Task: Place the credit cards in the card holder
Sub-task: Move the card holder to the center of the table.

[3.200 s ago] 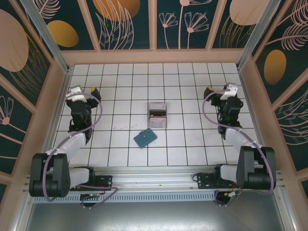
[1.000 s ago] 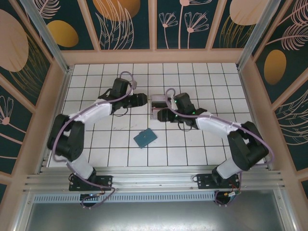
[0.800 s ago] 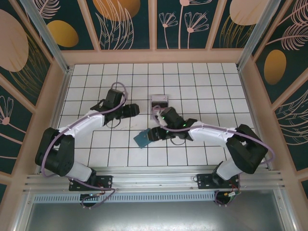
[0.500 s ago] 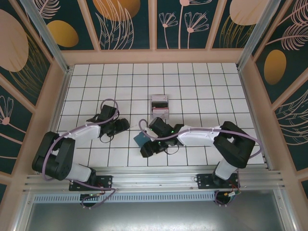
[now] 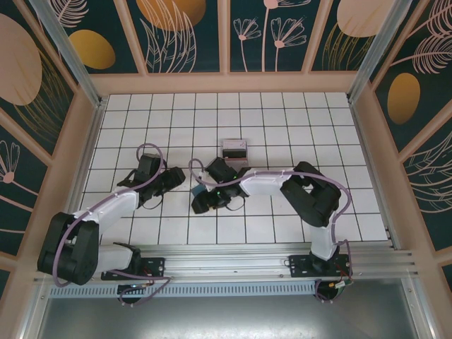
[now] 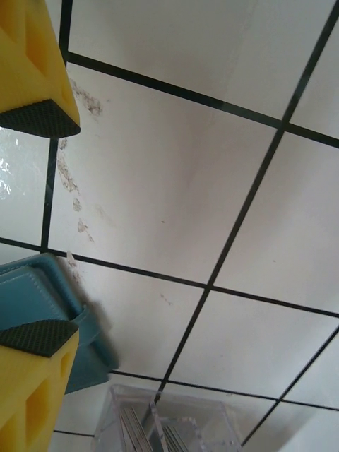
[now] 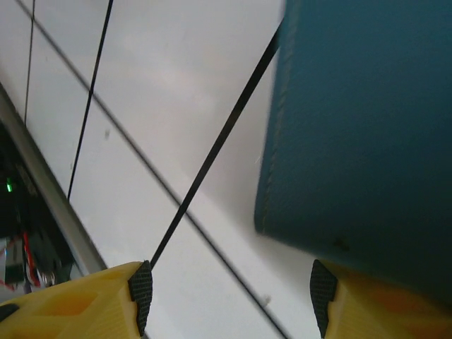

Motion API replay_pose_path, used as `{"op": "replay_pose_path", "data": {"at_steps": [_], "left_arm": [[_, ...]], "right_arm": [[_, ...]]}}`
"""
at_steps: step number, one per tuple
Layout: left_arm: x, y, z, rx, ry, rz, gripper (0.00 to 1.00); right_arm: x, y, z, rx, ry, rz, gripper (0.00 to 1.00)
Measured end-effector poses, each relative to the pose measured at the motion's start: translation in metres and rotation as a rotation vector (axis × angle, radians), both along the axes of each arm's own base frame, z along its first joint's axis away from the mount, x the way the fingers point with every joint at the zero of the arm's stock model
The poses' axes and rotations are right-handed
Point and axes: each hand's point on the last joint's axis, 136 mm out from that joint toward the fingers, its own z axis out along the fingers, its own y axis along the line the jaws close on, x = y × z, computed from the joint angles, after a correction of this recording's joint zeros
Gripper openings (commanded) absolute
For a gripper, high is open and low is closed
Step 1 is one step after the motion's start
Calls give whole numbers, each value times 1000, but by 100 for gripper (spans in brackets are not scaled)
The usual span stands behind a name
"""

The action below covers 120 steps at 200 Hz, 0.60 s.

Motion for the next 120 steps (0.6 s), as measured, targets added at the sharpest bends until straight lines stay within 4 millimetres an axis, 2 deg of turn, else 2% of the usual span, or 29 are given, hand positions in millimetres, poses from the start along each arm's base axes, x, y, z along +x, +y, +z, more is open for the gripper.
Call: {"op": "replay_pose_path", "data": {"at_steps": [26,52,82,96,112,120], "left_arm": [[2,-2,-1,-8,-2,-6,69],[0,-4,-11,-8,26,-13,66],[-1,-3,-20,3,55,-11,62],[-1,-1,-24,8,65,-5,61],[0,4,-26,3,76,16,60],[2,8,-26,-2,80,32,60]], "right_arm": [[43,4,8,30,-54,-82,64],[68,7,27,67,-93,-127,64],[94,-1,47,57,-140,-161,52],[117,-3,59,27,-191,-174,49],[149,5,76,9,-270,-183,45],[160,10,76,-7,-300,-179,45]]}}
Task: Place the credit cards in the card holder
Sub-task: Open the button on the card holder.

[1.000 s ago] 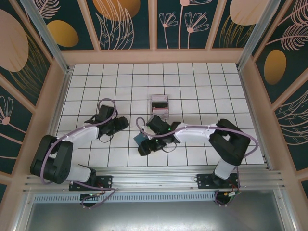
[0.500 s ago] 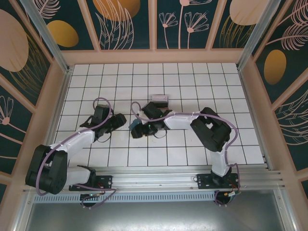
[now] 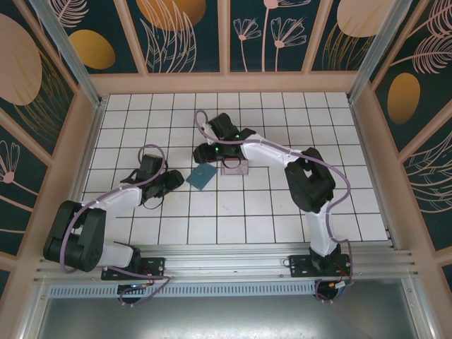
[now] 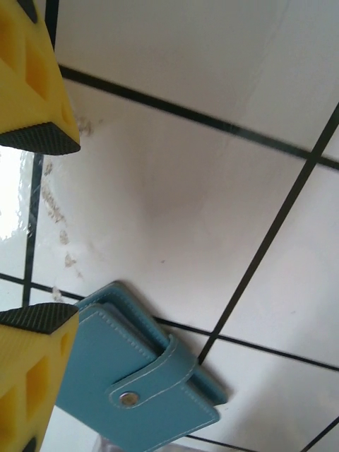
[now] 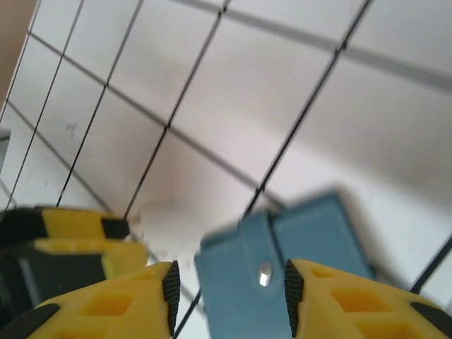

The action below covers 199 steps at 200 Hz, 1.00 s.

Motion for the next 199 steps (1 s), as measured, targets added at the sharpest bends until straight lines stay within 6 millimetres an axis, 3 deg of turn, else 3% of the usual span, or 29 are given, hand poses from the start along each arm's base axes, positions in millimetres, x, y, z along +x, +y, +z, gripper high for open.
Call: {"op": "replay_pose_path", "data": {"at_steps": [34,69,134,163,199], "left_arm": [[11,8,8,-10,-20,34,62],[18,9,18,-13,-50,40,63],[19,11,19,-14,-52,45,64],[20,10,20,-19,-59,42,64],[21,8,21,-26,-62,37,65]], "right_arm": [[13,7,-27,-155,-39,35,45],[-6,8,-60,-315,-37,103,45],[-28,8,-63,-425,-60,160,45],[-26,5,-80,-466,-61,168,44],[-21,8,-81,-473,-77,166,19]]}}
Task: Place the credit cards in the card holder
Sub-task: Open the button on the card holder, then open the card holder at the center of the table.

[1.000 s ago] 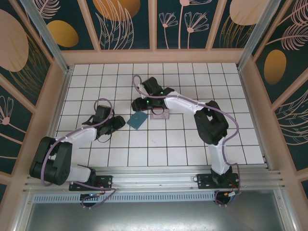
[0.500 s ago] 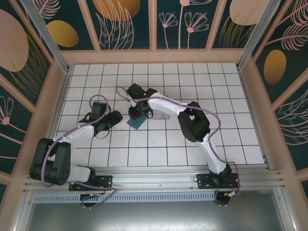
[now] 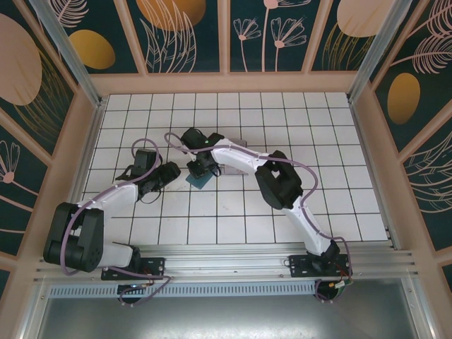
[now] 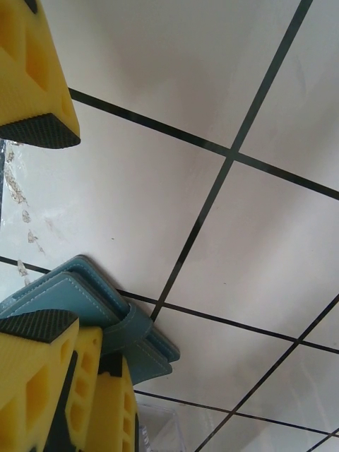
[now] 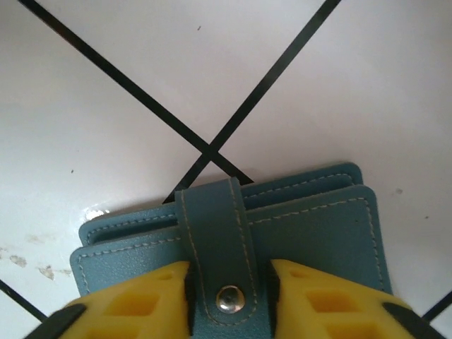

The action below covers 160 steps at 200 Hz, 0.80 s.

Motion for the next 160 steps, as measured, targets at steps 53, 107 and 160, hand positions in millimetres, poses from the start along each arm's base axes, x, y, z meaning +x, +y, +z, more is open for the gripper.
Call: {"op": "replay_pose_path", "data": {"at_steps": [53,107,160], "left_arm": [[2,-2,2,-7,-12,-12,65],[0,-11,-2,-26,-3,-72,65],[13,-27,21,-72,-63,-152,66]], "right_arm": [[-1,0,3,7,-21,-14,11],[1,-9,22,52,72,-105,13],[-22,-33,80,155,166,-193,13]]}}
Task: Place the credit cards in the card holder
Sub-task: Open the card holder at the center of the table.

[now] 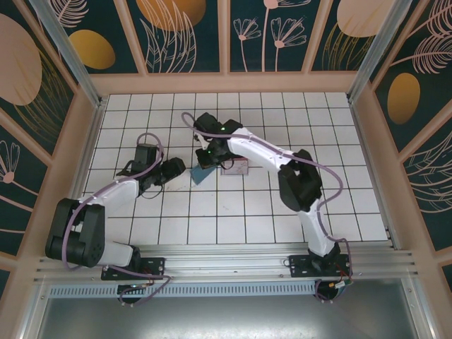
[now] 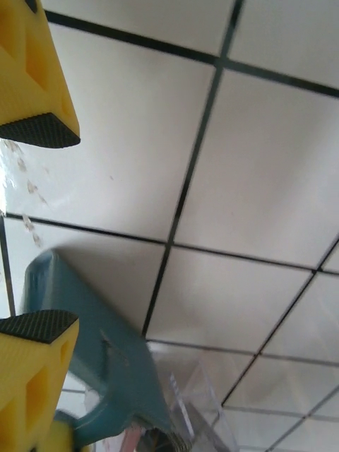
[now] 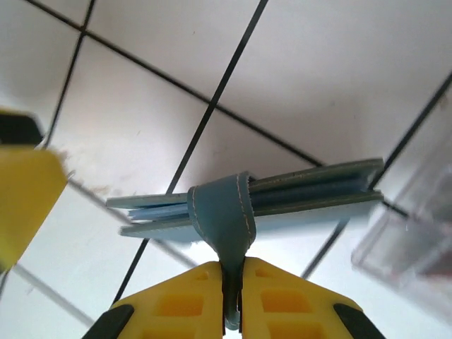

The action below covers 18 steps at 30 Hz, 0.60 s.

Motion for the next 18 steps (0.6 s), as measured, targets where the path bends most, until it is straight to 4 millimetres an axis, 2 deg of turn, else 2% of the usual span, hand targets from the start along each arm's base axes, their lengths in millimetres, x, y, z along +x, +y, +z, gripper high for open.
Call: {"op": "replay_pose_path", "data": {"at_steps": [2,7,9,13,18], "left_arm": [[3,-6,12,-22,-38,-34,66],[11,-19,38,-61,-114,-103,65],[13,-21,43,-69,-135,-118,65],[15,-26,49,-85,-165,-147,65],[19,-31,47,-102,-178,-170,65]], "right_arm": [[-17,-10,8,51,58,-18,13],[-55,-43,15,147,244,-103,13],[-65,-47,23,178,285,-122,14],[-95,-50,54,243,348,-137,14],[-124,-66,98,284,374,-175,14]]}}
